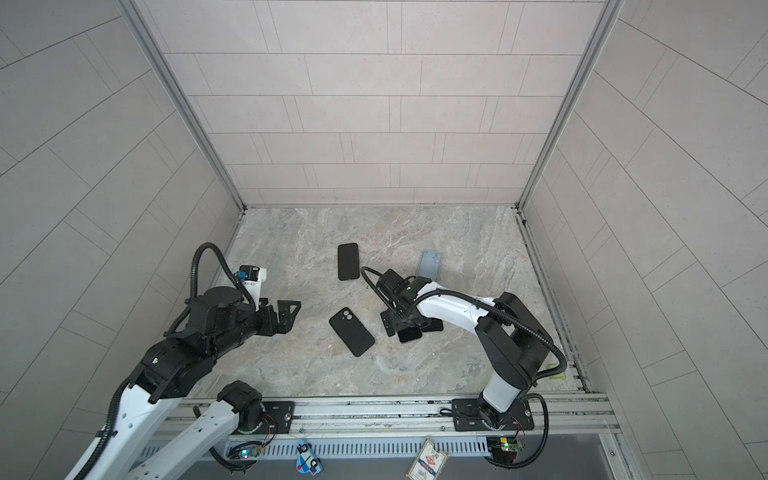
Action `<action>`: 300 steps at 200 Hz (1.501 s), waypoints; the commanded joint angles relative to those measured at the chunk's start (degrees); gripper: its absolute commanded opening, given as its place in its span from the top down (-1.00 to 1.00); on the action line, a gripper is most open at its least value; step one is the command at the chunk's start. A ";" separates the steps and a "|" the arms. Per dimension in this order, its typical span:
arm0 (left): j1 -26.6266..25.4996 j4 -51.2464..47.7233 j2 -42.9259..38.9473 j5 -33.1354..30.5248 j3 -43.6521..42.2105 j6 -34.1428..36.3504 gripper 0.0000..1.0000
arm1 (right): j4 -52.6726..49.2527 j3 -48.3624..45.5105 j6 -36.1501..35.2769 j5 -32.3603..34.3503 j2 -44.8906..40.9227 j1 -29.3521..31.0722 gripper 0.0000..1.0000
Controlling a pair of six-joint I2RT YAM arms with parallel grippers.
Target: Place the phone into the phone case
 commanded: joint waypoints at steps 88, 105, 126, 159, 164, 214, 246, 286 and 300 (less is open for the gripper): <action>0.27 1.02 -1.15 -0.05 -0.48 0.23 -1.00 | 3.36 -3.08 3.82 -2.08 4.05 -0.99 -0.77; 0.29 0.99 -1.35 -0.16 -0.51 0.10 -1.00 | 2.60 -5.27 5.03 -0.06 2.13 -0.40 -0.74; 0.29 1.13 -1.37 -0.40 -0.63 -0.03 -1.00 | 2.07 -8.23 6.86 2.12 -0.60 1.25 -0.72; 0.29 1.23 -0.83 -0.52 -0.60 -0.30 -1.00 | 2.93 -11.63 9.51 2.72 -2.88 3.52 -0.72; 0.29 1.22 -0.72 -0.52 -0.55 -0.36 -1.00 | 3.17 -11.86 9.67 2.79 -2.85 3.65 -0.72; 0.29 1.27 -0.86 -0.64 -0.63 -0.40 -1.00 | 3.16 -9.97 9.43 3.11 -0.46 3.95 -0.68; 0.29 1.24 -1.08 -0.75 -0.63 -0.42 -1.00 | 3.15 -9.41 9.43 3.42 0.23 4.15 -0.42; 0.29 1.09 0.18 0.49 -0.32 0.40 -1.00 | 1.61 -8.80 8.40 4.80 -2.19 4.10 -0.17; 0.22 0.62 1.95 1.50 0.16 1.14 -1.00 | 0.94 -8.30 7.08 5.41 -4.42 4.10 -0.17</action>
